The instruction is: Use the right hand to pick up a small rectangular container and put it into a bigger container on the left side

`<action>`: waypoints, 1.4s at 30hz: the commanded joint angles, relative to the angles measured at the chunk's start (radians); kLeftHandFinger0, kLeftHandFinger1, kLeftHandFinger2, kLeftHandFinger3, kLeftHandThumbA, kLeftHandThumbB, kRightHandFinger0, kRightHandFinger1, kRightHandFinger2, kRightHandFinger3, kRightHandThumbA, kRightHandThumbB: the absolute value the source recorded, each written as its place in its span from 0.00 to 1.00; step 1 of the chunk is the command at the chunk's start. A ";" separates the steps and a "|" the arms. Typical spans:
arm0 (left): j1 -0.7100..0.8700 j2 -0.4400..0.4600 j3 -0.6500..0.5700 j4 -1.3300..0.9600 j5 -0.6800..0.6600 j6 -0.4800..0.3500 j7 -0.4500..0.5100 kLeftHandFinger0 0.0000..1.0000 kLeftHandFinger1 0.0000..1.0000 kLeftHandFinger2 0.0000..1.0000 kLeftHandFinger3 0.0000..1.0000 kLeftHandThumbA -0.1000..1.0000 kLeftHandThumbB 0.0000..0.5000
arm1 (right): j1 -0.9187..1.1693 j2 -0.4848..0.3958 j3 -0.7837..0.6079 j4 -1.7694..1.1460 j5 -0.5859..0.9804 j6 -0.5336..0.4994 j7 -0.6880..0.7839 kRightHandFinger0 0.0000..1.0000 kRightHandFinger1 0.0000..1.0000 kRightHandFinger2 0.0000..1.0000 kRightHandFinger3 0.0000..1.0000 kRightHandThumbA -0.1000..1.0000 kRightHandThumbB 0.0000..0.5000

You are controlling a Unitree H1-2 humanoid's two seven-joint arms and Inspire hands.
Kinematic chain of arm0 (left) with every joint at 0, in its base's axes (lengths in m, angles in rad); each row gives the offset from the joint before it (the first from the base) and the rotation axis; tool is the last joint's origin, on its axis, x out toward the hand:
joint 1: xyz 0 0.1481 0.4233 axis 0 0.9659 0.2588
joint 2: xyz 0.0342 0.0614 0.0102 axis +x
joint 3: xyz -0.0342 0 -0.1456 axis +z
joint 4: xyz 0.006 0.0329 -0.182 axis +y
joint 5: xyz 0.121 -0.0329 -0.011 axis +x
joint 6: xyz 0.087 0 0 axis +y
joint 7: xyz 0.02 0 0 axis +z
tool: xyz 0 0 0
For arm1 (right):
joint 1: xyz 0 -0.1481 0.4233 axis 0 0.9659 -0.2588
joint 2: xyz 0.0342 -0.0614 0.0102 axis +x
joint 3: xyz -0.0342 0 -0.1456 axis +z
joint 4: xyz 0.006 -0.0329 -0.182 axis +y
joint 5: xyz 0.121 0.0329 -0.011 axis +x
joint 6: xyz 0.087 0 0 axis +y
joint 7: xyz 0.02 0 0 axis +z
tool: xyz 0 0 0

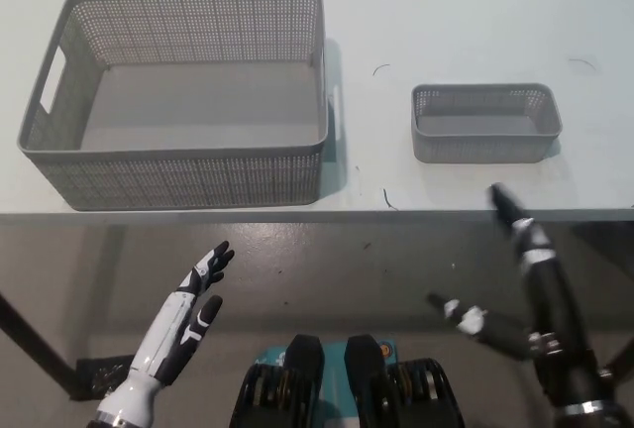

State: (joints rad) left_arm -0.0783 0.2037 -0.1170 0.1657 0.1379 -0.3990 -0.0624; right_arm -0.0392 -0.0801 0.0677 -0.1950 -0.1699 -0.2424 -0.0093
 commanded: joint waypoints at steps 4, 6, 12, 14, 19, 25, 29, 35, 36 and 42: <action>-0.008 -0.005 0.002 -0.050 -0.015 -0.042 -0.014 1.00 1.00 1.00 1.00 1.00 0.68 | -0.081 -0.035 -0.172 -0.186 -0.012 -0.049 -0.092 1.00 1.00 1.00 1.00 1.00 0.07; -0.005 -0.012 0.001 -0.050 -0.008 -0.058 -0.009 1.00 1.00 1.00 1.00 1.00 0.67 | -0.114 -0.052 -0.215 -0.200 -0.014 -0.066 -0.101 1.00 1.00 1.00 1.00 0.97 0.02; 0.005 -0.027 -0.005 -0.078 0.005 -0.068 -0.008 1.00 1.00 1.00 1.00 1.00 0.58 | -0.266 -0.230 -0.325 -0.307 -0.026 0.159 -0.022 1.00 1.00 1.00 1.00 1.00 0.39; 0.023 -0.031 -0.005 -0.086 0.005 -0.066 -0.007 1.00 1.00 1.00 1.00 1.00 0.57 | -0.330 -0.320 -0.336 -0.368 -0.034 0.331 0.051 1.00 1.00 1.00 1.00 1.00 0.69; 0.038 -0.037 -0.002 -0.097 0.018 -0.063 0.000 1.00 1.00 1.00 1.00 1.00 0.58 | -0.558 -0.529 -0.293 -0.357 -0.011 0.543 0.181 1.00 1.00 1.00 1.00 1.00 0.64; 0.041 -0.038 0.002 -0.102 0.023 -0.054 0.003 1.00 1.00 1.00 1.00 1.00 0.58 | -0.931 -0.711 -0.063 -0.119 -0.074 0.680 0.450 1.00 1.00 1.00 1.00 1.00 0.62; 0.043 -0.039 0.005 -0.096 0.009 -0.058 0.001 1.00 1.00 1.00 1.00 1.00 0.57 | -1.119 -0.714 0.076 0.105 -0.068 0.675 0.605 1.00 1.00 1.00 1.00 1.00 0.60; 0.039 -0.040 0.006 -0.084 0.010 -0.063 0.003 1.00 1.00 1.00 1.00 1.00 0.57 | -1.332 -0.636 0.275 0.470 -0.168 0.600 0.768 1.00 1.00 1.00 1.00 1.00 0.65; 0.037 -0.039 0.006 -0.084 0.016 -0.063 0.004 1.00 1.00 1.00 1.00 1.00 0.57 | -1.374 -0.609 0.315 0.569 -0.177 0.587 0.803 1.00 1.00 1.00 1.00 1.00 0.70; 0.034 -0.040 0.008 -0.091 0.023 -0.060 0.007 1.00 1.00 1.00 1.00 1.00 0.57 | -1.509 -0.496 0.465 0.919 -0.256 0.450 0.852 1.00 1.00 1.00 1.00 1.00 0.84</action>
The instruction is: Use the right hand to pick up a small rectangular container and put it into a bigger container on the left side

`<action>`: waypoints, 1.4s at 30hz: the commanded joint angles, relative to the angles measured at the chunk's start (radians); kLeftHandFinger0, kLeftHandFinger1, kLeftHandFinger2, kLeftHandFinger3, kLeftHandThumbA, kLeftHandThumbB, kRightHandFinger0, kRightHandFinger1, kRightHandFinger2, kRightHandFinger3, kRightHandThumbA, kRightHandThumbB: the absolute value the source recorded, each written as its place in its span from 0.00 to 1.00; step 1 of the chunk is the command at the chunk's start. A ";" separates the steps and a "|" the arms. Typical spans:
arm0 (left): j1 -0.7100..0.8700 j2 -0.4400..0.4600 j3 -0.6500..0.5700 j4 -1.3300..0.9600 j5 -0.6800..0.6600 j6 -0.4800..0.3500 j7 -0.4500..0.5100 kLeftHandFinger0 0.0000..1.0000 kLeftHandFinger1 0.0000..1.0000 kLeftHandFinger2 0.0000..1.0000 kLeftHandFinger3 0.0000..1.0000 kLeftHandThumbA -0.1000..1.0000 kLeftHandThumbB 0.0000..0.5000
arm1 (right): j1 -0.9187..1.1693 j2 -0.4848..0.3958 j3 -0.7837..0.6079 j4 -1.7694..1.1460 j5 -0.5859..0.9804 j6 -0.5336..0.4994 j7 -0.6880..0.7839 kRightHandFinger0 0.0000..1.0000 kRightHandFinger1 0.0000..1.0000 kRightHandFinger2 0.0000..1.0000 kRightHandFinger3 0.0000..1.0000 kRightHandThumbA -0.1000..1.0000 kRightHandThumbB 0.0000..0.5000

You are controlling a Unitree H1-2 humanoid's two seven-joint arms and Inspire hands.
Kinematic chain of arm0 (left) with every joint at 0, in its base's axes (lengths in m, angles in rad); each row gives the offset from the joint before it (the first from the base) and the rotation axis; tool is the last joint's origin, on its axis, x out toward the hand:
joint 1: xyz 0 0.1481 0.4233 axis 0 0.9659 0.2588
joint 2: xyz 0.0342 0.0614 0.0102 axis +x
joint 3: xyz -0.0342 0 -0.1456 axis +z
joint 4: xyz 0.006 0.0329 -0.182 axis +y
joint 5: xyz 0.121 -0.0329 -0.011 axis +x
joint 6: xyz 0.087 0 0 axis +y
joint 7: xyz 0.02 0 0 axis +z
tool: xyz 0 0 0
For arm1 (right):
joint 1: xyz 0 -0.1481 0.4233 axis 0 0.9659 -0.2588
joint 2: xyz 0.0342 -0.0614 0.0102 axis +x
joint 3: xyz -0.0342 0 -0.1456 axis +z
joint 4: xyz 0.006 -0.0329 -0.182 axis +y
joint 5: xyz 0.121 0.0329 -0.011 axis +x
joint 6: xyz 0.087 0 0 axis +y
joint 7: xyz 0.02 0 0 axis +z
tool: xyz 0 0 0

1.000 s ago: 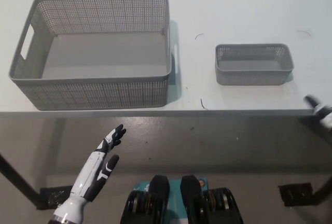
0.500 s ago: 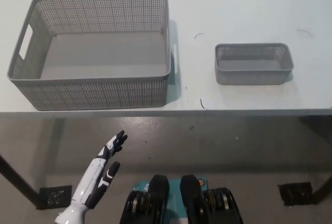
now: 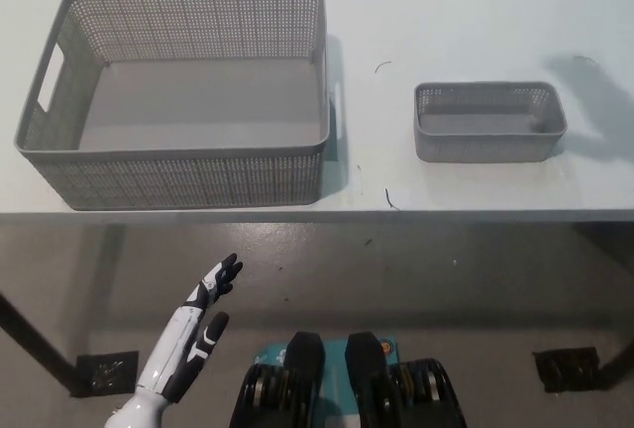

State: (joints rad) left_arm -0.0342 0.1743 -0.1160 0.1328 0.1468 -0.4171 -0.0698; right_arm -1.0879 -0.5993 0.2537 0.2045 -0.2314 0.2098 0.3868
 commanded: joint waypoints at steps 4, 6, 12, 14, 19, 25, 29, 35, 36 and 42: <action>-0.003 -0.012 0.007 -0.070 0.019 -0.041 0.017 1.00 1.00 1.00 1.00 1.00 0.55 | -0.521 0.094 0.367 0.689 -0.230 -0.080 0.480 1.00 1.00 1.00 1.00 1.00 0.85; -0.003 -0.014 0.006 -0.079 0.011 -0.026 0.012 1.00 1.00 1.00 1.00 1.00 0.57 | -0.545 0.127 0.397 0.765 -0.229 -0.117 0.495 1.00 1.00 1.00 1.00 1.00 0.83; -0.003 -0.023 0.002 -0.091 0.018 0.012 0.011 1.00 1.00 1.00 1.00 1.00 0.61 | -0.604 0.225 0.536 0.963 -0.291 -0.098 0.539 1.00 1.00 1.00 1.00 1.00 0.91; -0.003 -0.025 0.002 -0.094 0.020 0.021 0.010 1.00 1.00 1.00 1.00 1.00 0.62 | -0.605 0.243 0.545 0.989 -0.280 -0.067 0.520 1.00 1.00 1.00 1.00 1.00 0.88; -0.003 -0.022 0.005 -0.076 0.019 0.006 0.012 1.00 1.00 1.00 1.00 1.00 0.60 | -0.585 0.284 0.568 1.082 -0.267 -0.131 0.460 1.00 1.00 1.00 1.00 1.00 0.92; -0.006 -0.023 0.002 -0.058 0.013 -0.006 0.007 1.00 1.00 1.00 1.00 1.00 0.63 | -0.564 0.331 0.547 1.170 -0.249 -0.164 0.433 1.00 1.00 1.00 1.00 1.00 0.97; -0.007 -0.022 0.002 -0.058 0.012 -0.007 0.003 1.00 1.00 1.00 1.00 1.00 0.63 | -0.559 0.361 0.568 1.203 -0.291 -0.135 0.439 1.00 1.00 1.00 1.00 1.00 1.00; -0.006 -0.021 0.007 -0.064 -0.002 0.003 -0.002 1.00 1.00 1.00 1.00 1.00 0.61 | -0.527 0.388 0.563 1.225 -0.314 -0.067 0.398 1.00 1.00 1.00 1.00 1.00 1.00; -0.006 -0.022 0.007 -0.062 -0.004 -0.002 -0.002 1.00 1.00 1.00 1.00 1.00 0.61 | -0.520 0.386 0.550 1.226 -0.305 -0.065 0.392 1.00 1.00 1.00 1.00 1.00 1.00; -0.008 -0.020 0.008 -0.057 0.002 -0.016 0.000 1.00 1.00 1.00 1.00 1.00 0.61 | -0.468 0.386 0.524 1.233 -0.306 -0.093 0.333 1.00 1.00 1.00 1.00 1.00 0.96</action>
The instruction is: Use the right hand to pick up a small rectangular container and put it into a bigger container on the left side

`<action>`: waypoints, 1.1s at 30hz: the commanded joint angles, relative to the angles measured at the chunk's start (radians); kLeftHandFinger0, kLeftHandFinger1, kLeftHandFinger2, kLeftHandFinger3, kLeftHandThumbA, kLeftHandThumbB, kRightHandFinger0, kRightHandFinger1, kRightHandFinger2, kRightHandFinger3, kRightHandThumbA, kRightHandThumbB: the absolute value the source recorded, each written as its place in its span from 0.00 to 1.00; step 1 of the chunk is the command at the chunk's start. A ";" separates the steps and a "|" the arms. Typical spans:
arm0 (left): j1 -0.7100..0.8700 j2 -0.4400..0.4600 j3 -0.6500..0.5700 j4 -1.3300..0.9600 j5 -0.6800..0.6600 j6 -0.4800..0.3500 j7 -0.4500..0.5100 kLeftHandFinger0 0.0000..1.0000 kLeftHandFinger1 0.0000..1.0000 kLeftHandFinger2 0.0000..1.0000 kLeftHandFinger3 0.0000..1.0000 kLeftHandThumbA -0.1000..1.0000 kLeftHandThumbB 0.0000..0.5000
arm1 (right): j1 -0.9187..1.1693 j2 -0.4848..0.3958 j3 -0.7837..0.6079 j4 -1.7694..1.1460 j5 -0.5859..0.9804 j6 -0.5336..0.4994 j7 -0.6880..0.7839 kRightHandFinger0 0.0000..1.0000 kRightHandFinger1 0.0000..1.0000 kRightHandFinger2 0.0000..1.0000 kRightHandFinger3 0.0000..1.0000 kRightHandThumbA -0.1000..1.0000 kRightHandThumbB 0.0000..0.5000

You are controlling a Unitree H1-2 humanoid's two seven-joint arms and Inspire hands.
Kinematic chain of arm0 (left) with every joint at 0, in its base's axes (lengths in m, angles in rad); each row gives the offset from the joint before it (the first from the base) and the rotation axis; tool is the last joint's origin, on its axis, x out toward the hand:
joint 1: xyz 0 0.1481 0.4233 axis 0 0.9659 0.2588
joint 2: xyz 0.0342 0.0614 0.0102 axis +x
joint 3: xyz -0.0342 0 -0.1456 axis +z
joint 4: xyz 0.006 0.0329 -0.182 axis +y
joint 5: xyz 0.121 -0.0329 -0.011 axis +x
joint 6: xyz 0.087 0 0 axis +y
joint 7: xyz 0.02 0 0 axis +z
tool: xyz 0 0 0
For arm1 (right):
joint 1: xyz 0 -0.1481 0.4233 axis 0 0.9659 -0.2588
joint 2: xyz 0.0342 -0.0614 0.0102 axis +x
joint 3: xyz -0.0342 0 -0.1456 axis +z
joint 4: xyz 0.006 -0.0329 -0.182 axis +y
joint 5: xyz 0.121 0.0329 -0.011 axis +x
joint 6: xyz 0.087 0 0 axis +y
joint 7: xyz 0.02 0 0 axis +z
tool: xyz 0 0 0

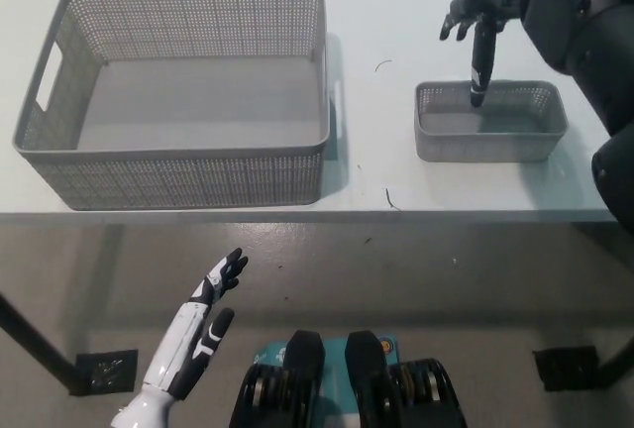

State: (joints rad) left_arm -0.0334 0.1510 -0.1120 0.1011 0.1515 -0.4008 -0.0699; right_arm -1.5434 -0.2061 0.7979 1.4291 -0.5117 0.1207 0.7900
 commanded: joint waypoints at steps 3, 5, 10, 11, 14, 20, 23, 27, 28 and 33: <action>-0.009 0.005 0.003 -0.028 0.001 -0.028 -0.001 1.00 1.00 1.00 1.00 1.00 0.59 | 0.021 -0.014 -0.023 0.008 -0.043 -0.019 -0.157 1.00 1.00 1.00 1.00 1.00 0.97; -0.009 0.005 0.004 -0.027 0.005 -0.030 0.001 1.00 1.00 1.00 1.00 1.00 0.59 | 0.031 -0.015 -0.018 0.010 -0.053 -0.030 -0.157 1.00 1.00 1.00 1.00 1.00 0.96; -0.012 0.006 0.005 -0.027 -0.003 -0.028 -0.002 1.00 1.00 1.00 1.00 1.00 0.58 | 0.067 -0.023 -0.064 0.019 -0.022 -0.009 -0.148 1.00 1.00 1.00 1.00 1.00 0.99; -0.012 0.005 0.006 -0.027 -0.003 -0.029 -0.001 1.00 1.00 1.00 1.00 1.00 0.59 | 0.074 -0.026 -0.066 0.019 -0.023 -0.028 -0.147 1.00 1.00 1.00 1.00 1.00 0.96; -0.014 0.004 0.006 -0.031 -0.007 -0.017 -0.003 1.00 1.00 1.00 1.00 1.00 0.61 | 0.088 -0.028 -0.068 0.021 -0.035 -0.045 -0.143 1.00 1.00 1.00 1.00 1.00 0.92; -0.015 0.002 0.001 -0.025 -0.015 -0.025 -0.009 1.00 1.00 1.00 1.00 1.00 0.62 | 0.130 -0.026 -0.053 0.024 -0.062 -0.069 -0.176 1.00 1.00 1.00 1.00 1.00 0.95; -0.004 0.001 -0.001 -0.029 -0.007 -0.024 -0.007 1.00 1.00 1.00 1.00 1.00 0.62 | 0.158 -0.016 -0.058 0.029 -0.064 -0.038 -0.181 1.00 1.00 1.00 1.00 1.00 0.92; -0.002 0.001 -0.001 -0.030 -0.002 -0.021 -0.007 1.00 1.00 1.00 1.00 1.00 0.62 | 0.184 -0.015 -0.093 0.029 -0.036 -0.037 -0.213 1.00 1.00 1.00 1.00 1.00 0.90; -0.003 0.003 -0.001 -0.030 0.003 -0.022 -0.006 1.00 1.00 1.00 1.00 1.00 0.61 | 0.188 -0.015 -0.090 0.029 -0.043 -0.053 -0.209 1.00 1.00 1.00 1.00 1.00 0.86; -0.001 0.003 -0.002 -0.025 0.001 -0.024 -0.007 1.00 1.00 1.00 1.00 1.00 0.60 | 0.227 -0.013 -0.162 0.021 -0.001 -0.054 -0.421 1.00 1.00 1.00 1.00 0.87 0.70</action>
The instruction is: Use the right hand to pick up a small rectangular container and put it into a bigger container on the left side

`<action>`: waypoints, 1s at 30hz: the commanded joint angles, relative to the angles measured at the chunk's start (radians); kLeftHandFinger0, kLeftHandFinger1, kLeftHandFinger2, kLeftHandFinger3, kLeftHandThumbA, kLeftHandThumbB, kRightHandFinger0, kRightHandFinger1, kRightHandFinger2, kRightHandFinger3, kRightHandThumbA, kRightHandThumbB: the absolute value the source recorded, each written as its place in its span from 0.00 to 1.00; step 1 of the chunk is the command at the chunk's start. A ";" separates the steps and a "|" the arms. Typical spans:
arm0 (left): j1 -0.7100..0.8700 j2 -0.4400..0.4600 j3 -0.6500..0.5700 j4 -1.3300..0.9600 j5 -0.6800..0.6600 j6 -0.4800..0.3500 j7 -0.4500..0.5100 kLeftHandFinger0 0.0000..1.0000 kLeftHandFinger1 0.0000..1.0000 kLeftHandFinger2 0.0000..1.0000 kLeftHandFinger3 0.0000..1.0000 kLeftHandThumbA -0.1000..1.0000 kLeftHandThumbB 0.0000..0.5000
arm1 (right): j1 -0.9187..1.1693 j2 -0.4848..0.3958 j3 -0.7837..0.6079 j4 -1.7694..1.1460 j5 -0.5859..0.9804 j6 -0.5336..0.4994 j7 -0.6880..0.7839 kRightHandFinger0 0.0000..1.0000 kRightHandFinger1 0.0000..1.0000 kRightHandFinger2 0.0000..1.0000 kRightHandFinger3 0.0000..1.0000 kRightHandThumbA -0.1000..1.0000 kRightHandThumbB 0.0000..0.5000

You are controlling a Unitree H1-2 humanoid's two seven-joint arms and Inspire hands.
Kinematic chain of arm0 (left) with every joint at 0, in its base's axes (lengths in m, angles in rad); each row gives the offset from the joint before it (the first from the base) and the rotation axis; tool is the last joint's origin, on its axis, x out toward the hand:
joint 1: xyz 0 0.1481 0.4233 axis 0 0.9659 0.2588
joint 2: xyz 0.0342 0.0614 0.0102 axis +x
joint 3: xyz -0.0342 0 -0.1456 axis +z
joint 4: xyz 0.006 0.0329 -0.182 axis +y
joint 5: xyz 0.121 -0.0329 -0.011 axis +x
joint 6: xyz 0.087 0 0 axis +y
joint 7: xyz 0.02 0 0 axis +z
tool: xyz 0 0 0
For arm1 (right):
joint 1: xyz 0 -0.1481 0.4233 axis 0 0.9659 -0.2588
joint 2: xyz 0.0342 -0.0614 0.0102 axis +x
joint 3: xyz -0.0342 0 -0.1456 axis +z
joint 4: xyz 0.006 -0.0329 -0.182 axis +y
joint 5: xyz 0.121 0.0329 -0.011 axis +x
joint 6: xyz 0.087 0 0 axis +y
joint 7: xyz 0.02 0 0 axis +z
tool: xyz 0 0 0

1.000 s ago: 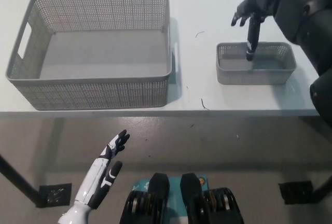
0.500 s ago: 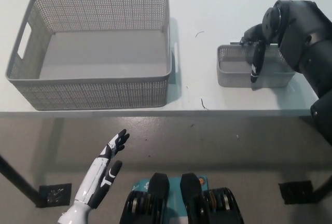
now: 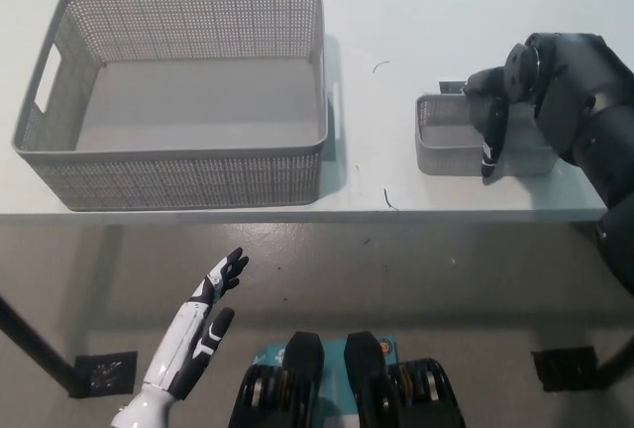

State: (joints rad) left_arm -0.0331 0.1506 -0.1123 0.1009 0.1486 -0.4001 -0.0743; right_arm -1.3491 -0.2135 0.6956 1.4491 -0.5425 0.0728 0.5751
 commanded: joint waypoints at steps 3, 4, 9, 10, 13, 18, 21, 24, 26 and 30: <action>0.000 0.000 0.000 -0.022 -0.008 -0.026 -0.004 1.00 1.00 1.00 1.00 1.00 0.59 | 0.059 -0.007 -0.070 -0.009 0.009 -0.054 -0.403 0.87 1.00 1.00 1.00 0.36 0.50; 0.001 0.000 -0.001 -0.022 -0.003 -0.028 -0.003 1.00 1.00 1.00 1.00 1.00 0.58 | 0.070 -0.011 -0.069 -0.014 0.000 -0.079 -0.488 0.33 0.40 0.48 0.57 0.07 0.35; 0.003 0.003 0.001 -0.024 0.003 -0.028 -0.001 1.00 1.00 1.00 1.00 1.00 0.56 | 0.062 -0.030 -0.097 -0.027 0.012 -0.169 -0.654 0.19 0.52 0.75 0.78 0.00 0.34; 0.002 0.004 0.001 -0.023 0.008 -0.027 0.000 1.00 1.00 1.00 1.00 1.00 0.56 | 0.049 -0.038 -0.100 -0.031 0.012 -0.197 -0.678 0.03 0.40 0.67 0.73 0.00 0.33; 0.002 0.006 0.003 -0.028 0.017 -0.020 0.003 1.00 1.00 1.00 1.00 1.00 0.57 | 0.002 -0.048 -0.128 -0.046 0.028 -0.239 -0.720 0.00 0.39 0.76 0.73 0.00 0.37; 0.000 0.007 0.004 -0.025 -0.001 -0.019 -0.004 1.00 1.00 1.00 1.00 1.00 0.56 | -0.100 -0.069 -0.175 -0.072 0.046 -0.256 -0.737 0.08 0.55 0.89 0.97 0.00 0.23; 0.000 0.007 0.002 -0.019 0.003 -0.031 -0.003 1.00 1.00 1.00 1.00 1.00 0.53 | -0.163 -0.086 -0.192 -0.088 0.043 -0.264 -0.757 0.13 0.63 0.91 0.98 0.00 0.27; -0.001 0.011 -0.002 -0.020 0.004 -0.023 -0.009 1.00 1.00 1.00 1.00 1.00 0.52 | -0.232 -0.097 -0.224 -0.114 0.047 -0.259 -0.766 0.16 0.64 0.92 1.00 0.00 0.31; 0.005 0.012 -0.004 -0.026 0.004 -0.019 -0.013 1.00 1.00 1.00 1.00 1.00 0.51 | -0.271 -0.103 -0.238 -0.130 0.046 -0.269 -0.755 0.15 0.61 0.90 1.00 0.00 0.34; 0.010 0.011 -0.005 -0.024 0.020 -0.021 -0.006 1.00 1.00 1.00 1.00 1.00 0.54 | -0.315 -0.104 -0.253 -0.160 0.030 -0.324 -0.753 0.04 0.52 0.85 0.99 0.00 0.31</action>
State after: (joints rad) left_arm -0.0288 0.1498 -0.1124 0.1062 0.1488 -0.3970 -0.0756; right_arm -1.3625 -0.2438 0.5112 1.4094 -0.5353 -0.0776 0.0580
